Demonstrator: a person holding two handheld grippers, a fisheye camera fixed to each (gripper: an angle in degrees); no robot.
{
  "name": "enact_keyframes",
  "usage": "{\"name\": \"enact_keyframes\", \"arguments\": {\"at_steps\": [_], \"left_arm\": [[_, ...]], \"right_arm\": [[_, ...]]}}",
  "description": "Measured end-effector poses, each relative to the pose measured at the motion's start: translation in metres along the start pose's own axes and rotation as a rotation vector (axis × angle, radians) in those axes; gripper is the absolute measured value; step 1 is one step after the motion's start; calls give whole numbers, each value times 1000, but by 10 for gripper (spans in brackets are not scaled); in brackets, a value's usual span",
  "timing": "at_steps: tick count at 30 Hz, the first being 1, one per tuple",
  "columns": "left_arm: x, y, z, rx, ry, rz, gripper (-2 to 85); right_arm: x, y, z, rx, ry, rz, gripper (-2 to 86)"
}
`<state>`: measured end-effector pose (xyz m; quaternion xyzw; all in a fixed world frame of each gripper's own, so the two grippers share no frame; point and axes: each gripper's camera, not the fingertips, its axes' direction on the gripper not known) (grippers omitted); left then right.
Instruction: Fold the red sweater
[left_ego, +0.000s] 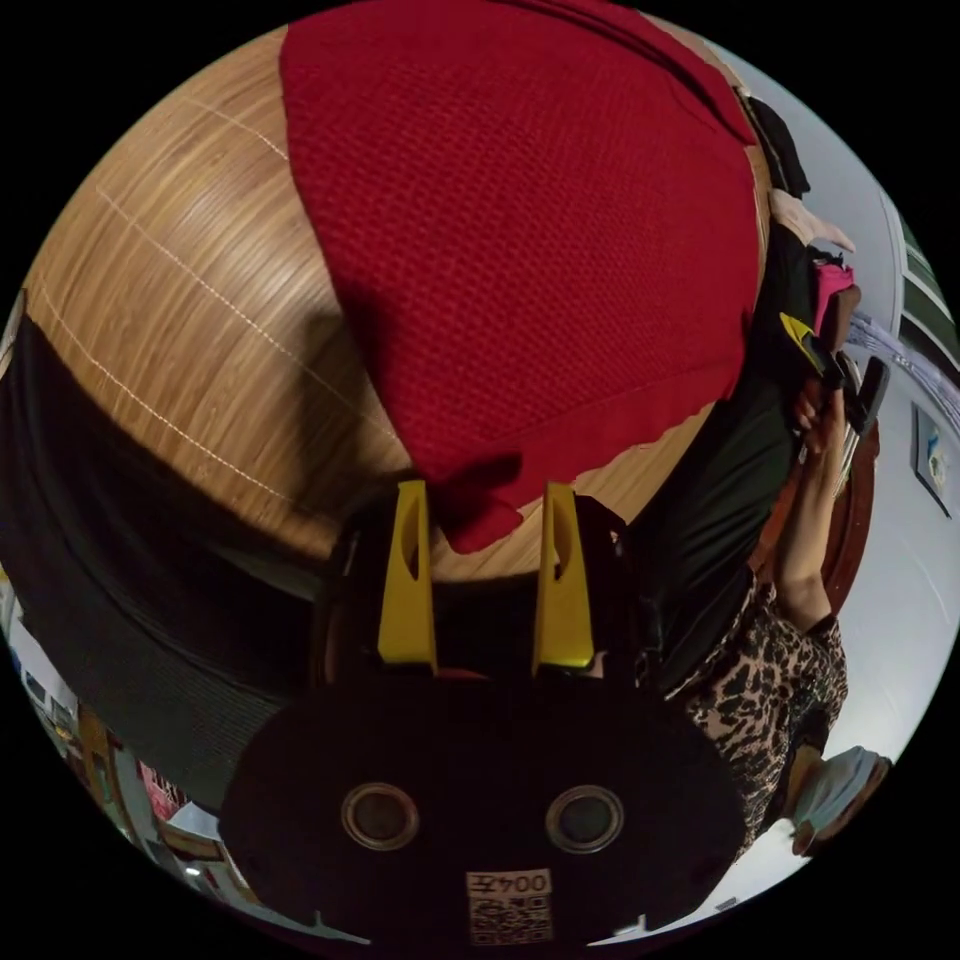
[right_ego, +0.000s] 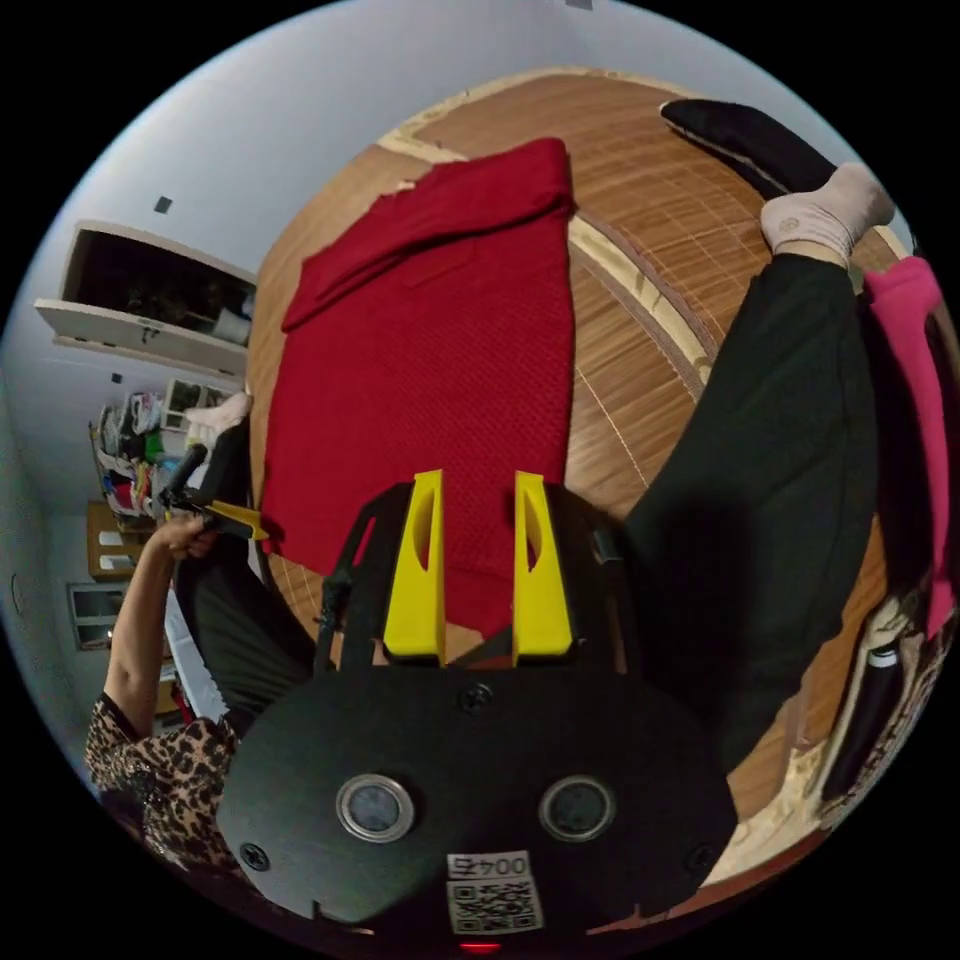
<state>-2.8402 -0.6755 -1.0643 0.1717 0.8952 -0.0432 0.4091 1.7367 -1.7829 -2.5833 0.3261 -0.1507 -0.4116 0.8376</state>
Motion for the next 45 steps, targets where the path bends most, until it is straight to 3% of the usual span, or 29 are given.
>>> {"name": "enact_keyframes", "arguments": {"at_steps": [6,14,18,27,31,33,37,42,45], "left_arm": [[13,-21,11,-66,-49,32,114],[14,-39,28,-129,-96,34,63],[5,-38,36,-131,-73,24,53],[-16,-22,65,-134,-61,27,49],[-28,-10,81,-134,-61,30,45],[-36,0,93,-129,-60,40,41],[-47,23,105,-97,-45,73,36],[-62,93,82,137,104,193,37],[-80,148,72,243,77,207,39]], "right_arm": [[-3,-34,19,-298,144,-30,135],[-15,-72,49,-451,29,9,134],[-30,-83,81,-606,183,-10,141],[-51,-80,130,-844,265,-45,129],[-52,-75,127,-843,297,-51,93],[-53,-66,122,-849,234,-74,45],[-59,-55,96,-757,165,-124,39],[-52,-29,3,-401,-180,-167,38],[-50,-7,-51,-240,-213,-211,38]]}}
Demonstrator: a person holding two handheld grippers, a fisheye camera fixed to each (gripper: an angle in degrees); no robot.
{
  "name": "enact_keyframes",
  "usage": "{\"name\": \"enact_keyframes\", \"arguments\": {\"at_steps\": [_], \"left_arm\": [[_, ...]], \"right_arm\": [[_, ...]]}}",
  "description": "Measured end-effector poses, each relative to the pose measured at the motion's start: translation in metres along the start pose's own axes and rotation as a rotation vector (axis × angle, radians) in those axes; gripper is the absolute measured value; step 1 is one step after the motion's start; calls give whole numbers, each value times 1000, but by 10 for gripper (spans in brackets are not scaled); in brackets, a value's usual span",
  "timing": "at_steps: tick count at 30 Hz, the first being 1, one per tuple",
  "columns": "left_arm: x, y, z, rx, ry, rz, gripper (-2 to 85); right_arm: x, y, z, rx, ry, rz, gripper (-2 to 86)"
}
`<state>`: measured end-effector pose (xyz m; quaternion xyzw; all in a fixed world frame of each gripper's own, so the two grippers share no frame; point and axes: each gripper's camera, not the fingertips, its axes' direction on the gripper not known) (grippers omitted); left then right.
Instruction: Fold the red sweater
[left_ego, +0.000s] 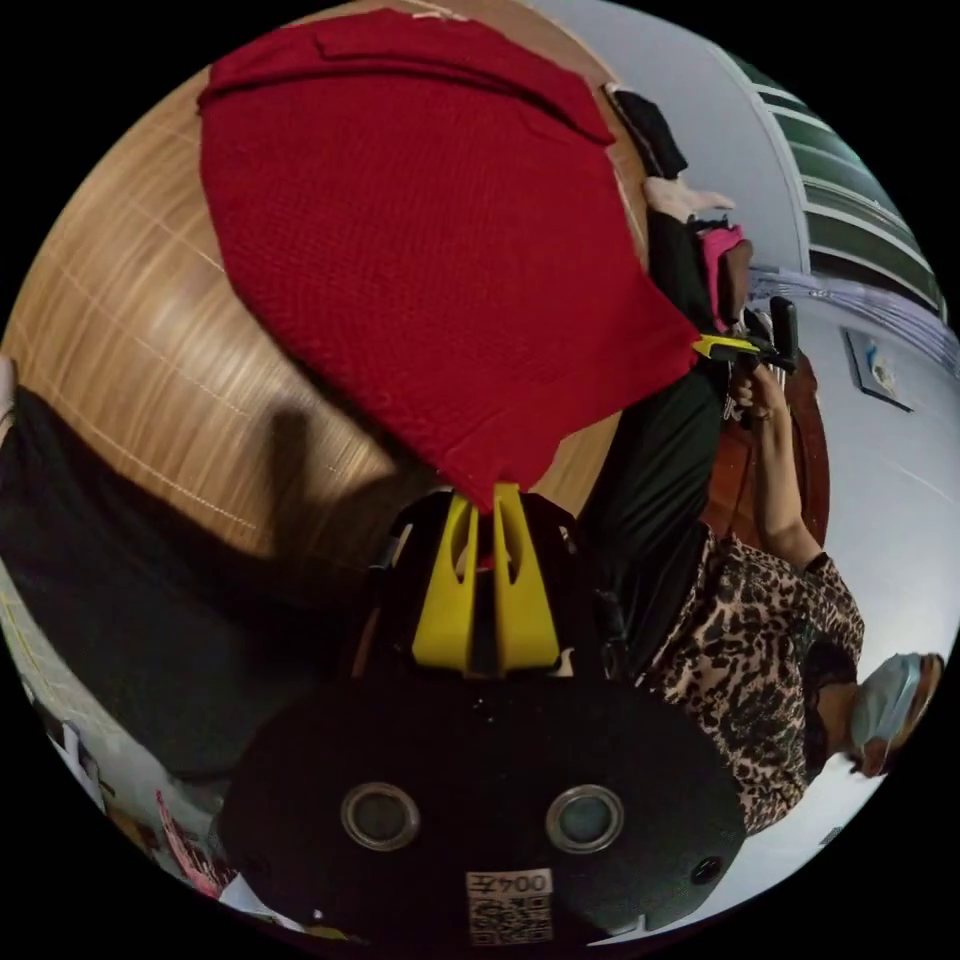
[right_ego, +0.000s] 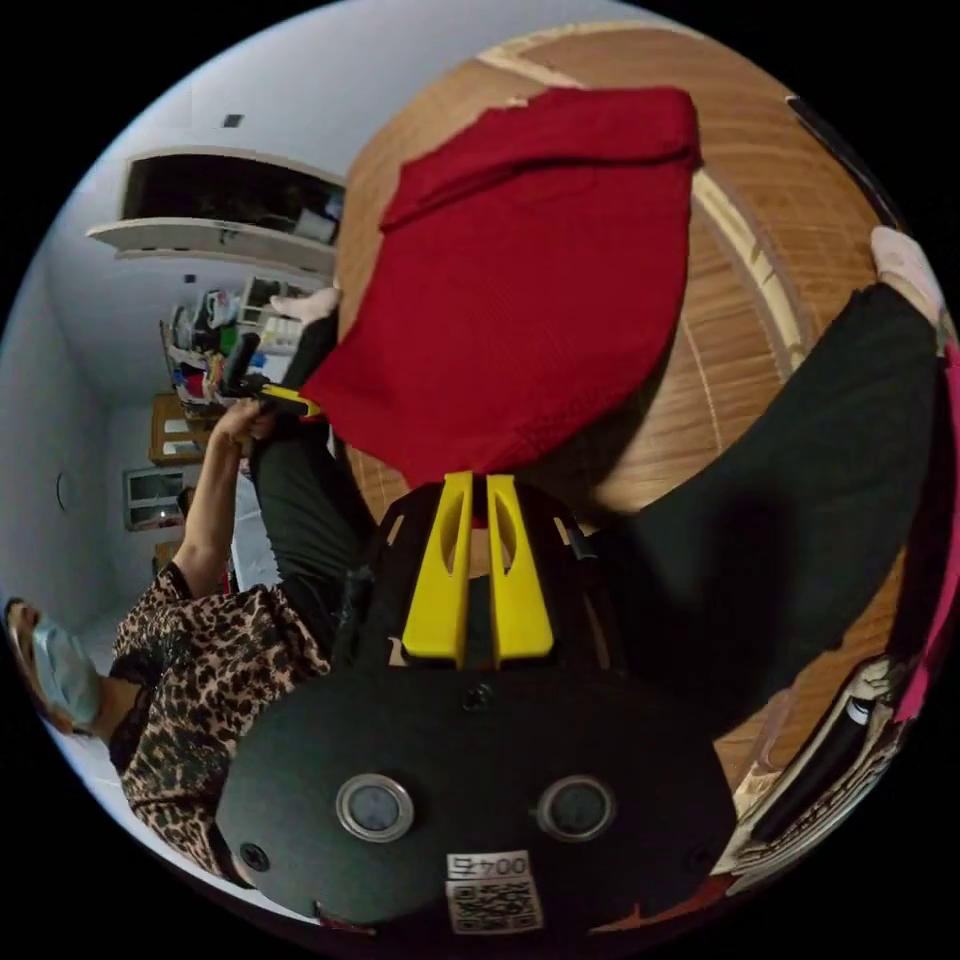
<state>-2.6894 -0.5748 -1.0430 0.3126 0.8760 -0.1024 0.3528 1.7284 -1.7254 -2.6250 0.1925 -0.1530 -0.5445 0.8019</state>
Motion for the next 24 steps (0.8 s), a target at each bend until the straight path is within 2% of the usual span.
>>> {"name": "enact_keyframes", "arguments": {"at_steps": [2,7,15,18,24], "left_arm": [[-5,34,-11,64,-5,16,42],[-28,130,-22,279,144,45,44],[-55,278,29,460,380,44,39],[-69,311,42,540,513,25,36],[-88,320,26,740,636,-28,35]], "right_arm": [[-9,19,-24,81,4,-38,38],[-30,80,-65,219,25,-98,36],[-28,206,-83,424,-209,-118,12],[-24,226,-86,454,-272,-99,3],[-22,202,-113,552,-335,-105,-2]]}}
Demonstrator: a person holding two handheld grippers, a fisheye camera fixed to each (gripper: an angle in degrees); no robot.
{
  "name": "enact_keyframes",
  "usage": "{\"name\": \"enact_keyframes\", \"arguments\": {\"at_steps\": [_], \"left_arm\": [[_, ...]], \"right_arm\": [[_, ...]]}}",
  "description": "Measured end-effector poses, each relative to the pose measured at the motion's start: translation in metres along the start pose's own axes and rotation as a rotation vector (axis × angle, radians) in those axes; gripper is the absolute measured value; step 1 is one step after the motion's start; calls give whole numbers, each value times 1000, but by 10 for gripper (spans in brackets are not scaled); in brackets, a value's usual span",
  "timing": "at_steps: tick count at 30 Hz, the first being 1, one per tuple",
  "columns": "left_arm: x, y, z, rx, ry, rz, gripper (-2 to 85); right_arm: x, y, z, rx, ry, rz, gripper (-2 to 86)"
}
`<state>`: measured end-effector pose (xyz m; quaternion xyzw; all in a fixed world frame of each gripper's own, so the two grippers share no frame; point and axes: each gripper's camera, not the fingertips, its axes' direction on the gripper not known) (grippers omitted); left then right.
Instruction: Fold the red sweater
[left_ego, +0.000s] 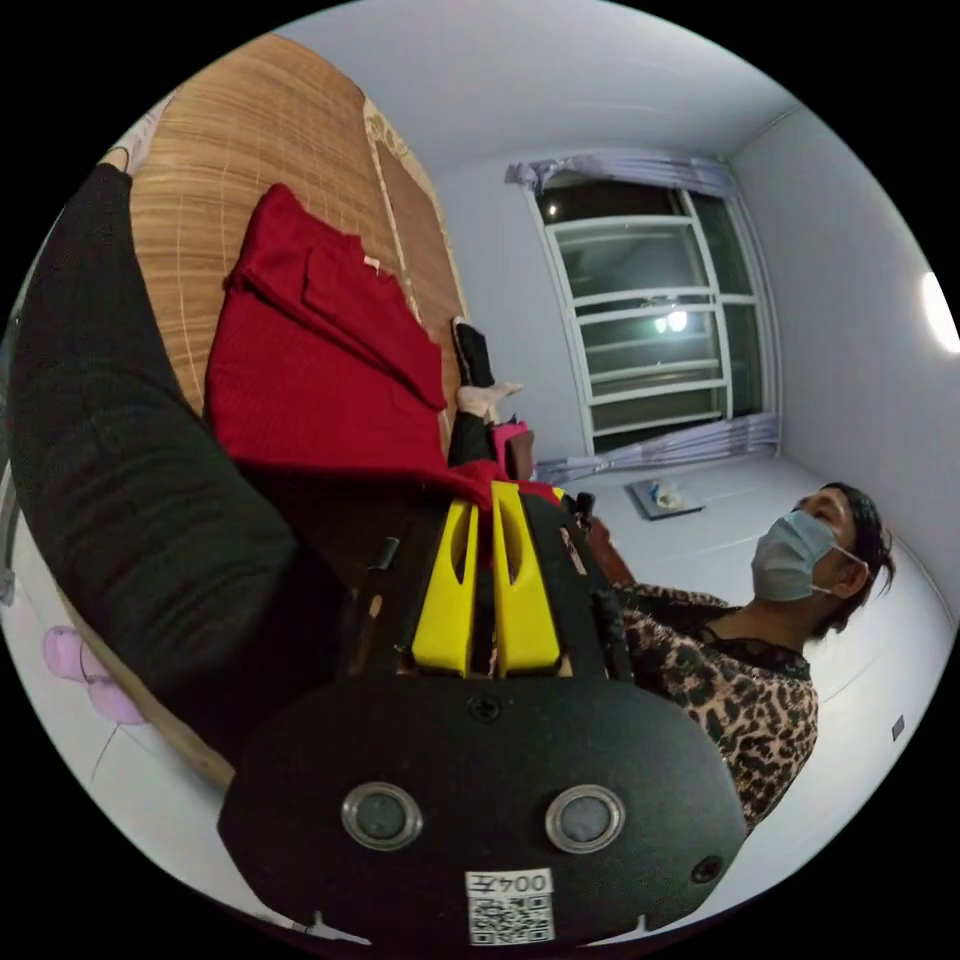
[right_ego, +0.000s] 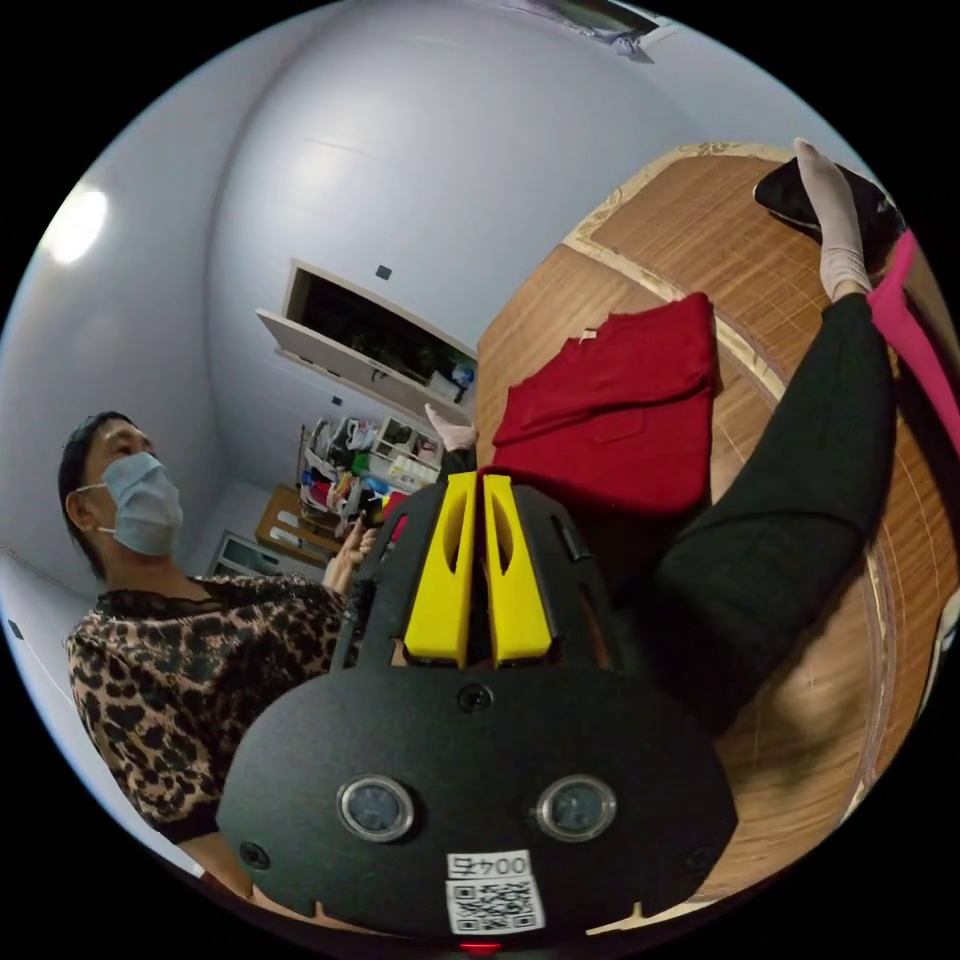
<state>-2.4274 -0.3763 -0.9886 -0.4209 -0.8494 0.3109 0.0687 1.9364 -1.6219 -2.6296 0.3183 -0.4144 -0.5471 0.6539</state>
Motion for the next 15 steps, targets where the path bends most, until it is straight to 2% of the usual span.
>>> {"name": "enact_keyframes", "arguments": {"at_steps": [7,12,15], "left_arm": [[0,-95,-1,113,77,15,36],[-40,-230,32,168,-8,5,41],[-88,-279,47,240,-55,-86,50]], "right_arm": [[22,-109,4,119,-27,9,-1],[69,-246,58,105,133,40,11],[118,-304,94,133,262,102,39]]}}
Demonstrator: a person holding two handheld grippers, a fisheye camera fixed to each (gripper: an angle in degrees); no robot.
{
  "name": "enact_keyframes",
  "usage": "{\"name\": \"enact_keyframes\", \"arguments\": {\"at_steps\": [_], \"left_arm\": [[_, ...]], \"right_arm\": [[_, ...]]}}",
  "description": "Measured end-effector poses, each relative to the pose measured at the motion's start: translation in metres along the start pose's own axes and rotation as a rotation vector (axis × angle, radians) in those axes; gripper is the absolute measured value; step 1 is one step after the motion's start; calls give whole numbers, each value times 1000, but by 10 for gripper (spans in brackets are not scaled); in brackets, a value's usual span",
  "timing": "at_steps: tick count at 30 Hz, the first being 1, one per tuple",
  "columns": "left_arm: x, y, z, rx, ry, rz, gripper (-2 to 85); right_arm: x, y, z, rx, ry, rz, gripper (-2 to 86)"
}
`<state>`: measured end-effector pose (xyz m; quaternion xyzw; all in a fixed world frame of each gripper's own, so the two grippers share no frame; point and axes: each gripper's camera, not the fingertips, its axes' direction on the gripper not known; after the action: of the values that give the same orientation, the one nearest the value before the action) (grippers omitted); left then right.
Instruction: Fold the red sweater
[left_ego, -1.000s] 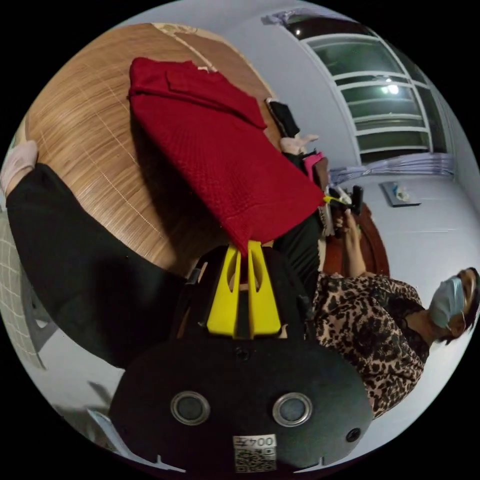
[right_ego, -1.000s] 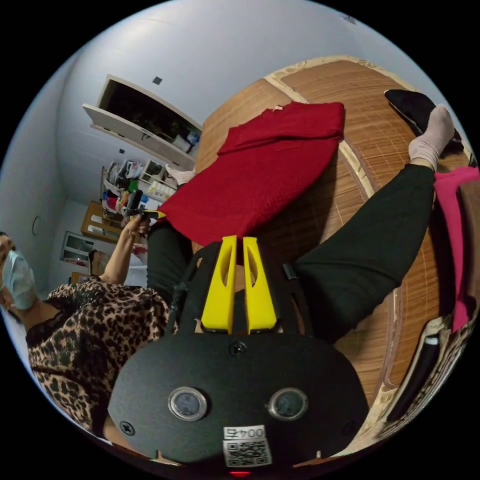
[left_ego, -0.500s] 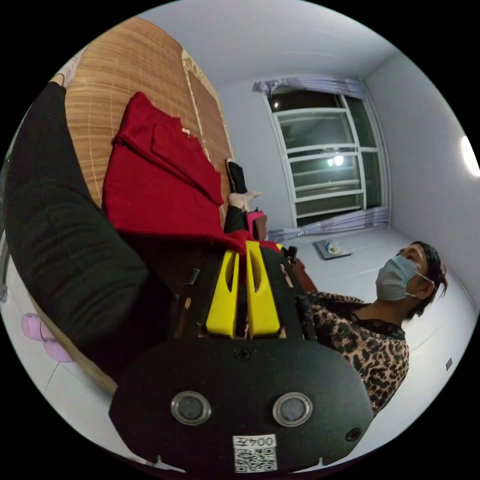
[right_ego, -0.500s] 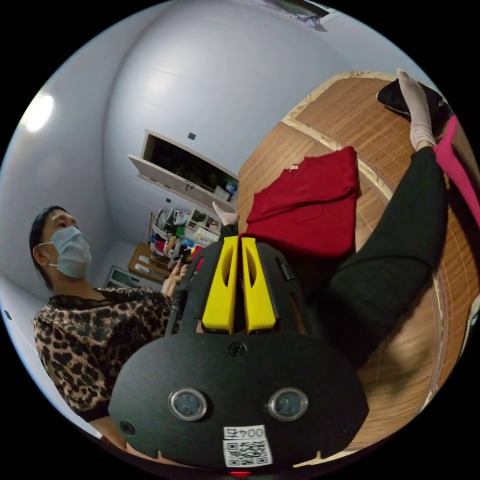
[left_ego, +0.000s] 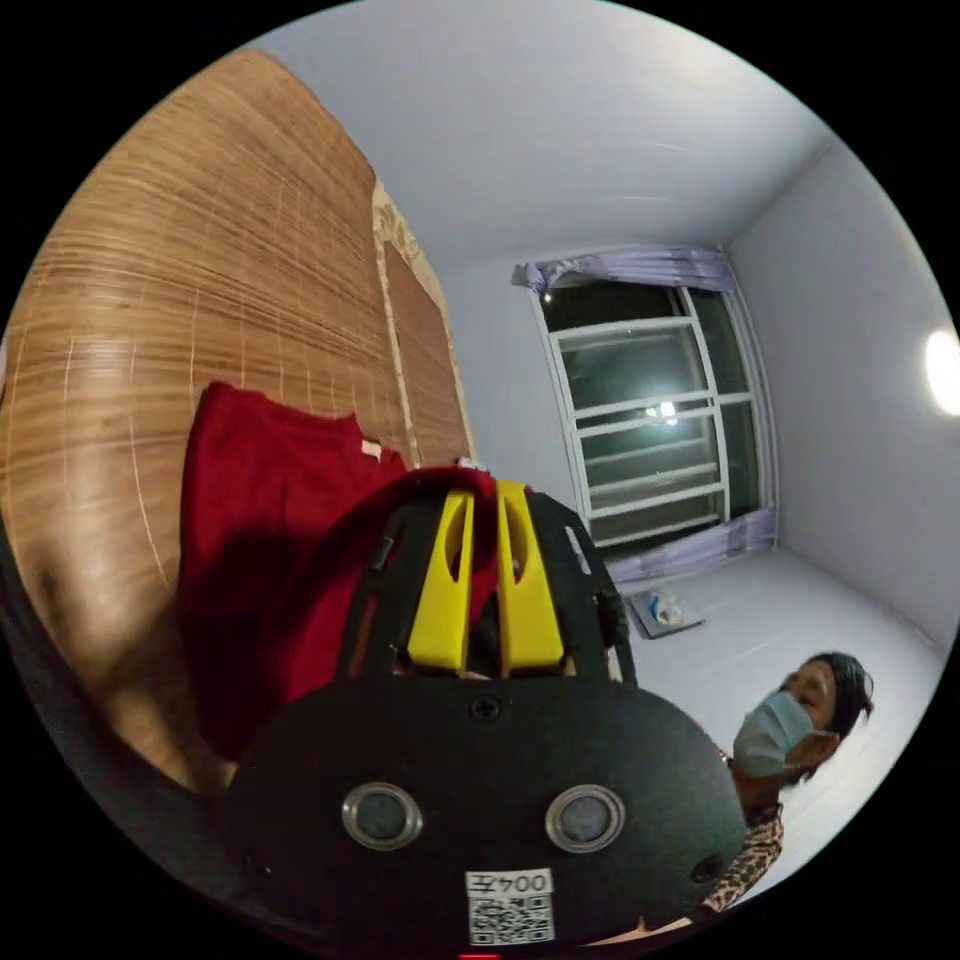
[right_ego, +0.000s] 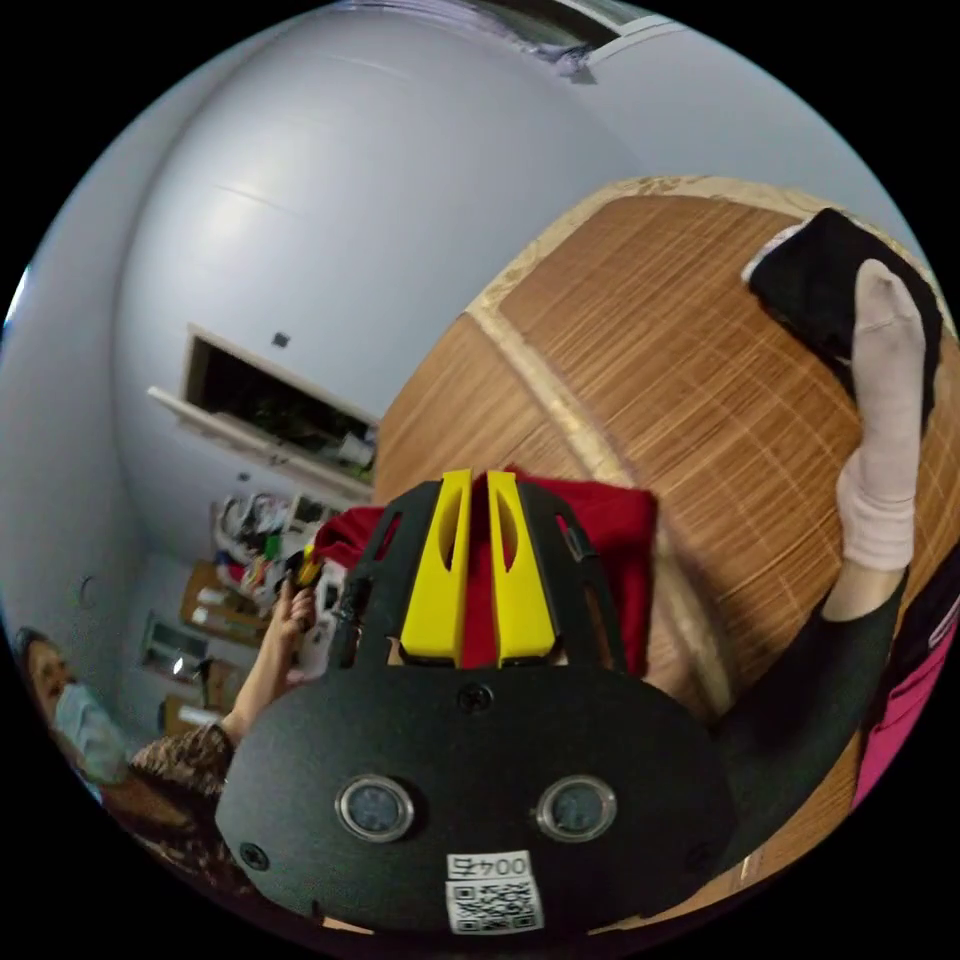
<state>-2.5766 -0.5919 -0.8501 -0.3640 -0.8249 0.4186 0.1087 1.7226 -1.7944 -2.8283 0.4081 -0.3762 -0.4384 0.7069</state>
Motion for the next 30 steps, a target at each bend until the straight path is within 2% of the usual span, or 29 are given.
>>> {"name": "enact_keyframes", "arguments": {"at_steps": [2,5,10,15,19,21,24,30], "left_arm": [[-18,-10,6,31,-78,-33,61],[-26,3,2,73,-160,-17,64],[-14,64,1,-20,-357,74,62],[15,124,21,-208,-549,159,72],[22,140,45,-295,-747,221,92],[11,138,53,-306,-727,169,102],[21,134,63,-277,-775,206,109],[22,125,87,-326,-732,196,107]], "right_arm": [[9,-10,11,71,84,20,66],[10,1,19,97,65,-7,85],[8,63,34,-47,209,-56,84],[11,128,58,-267,367,-70,91],[22,149,75,-329,411,-50,103],[18,144,79,-308,437,-65,111],[20,137,93,-345,446,-64,118],[23,127,112,-384,436,-59,122]]}}
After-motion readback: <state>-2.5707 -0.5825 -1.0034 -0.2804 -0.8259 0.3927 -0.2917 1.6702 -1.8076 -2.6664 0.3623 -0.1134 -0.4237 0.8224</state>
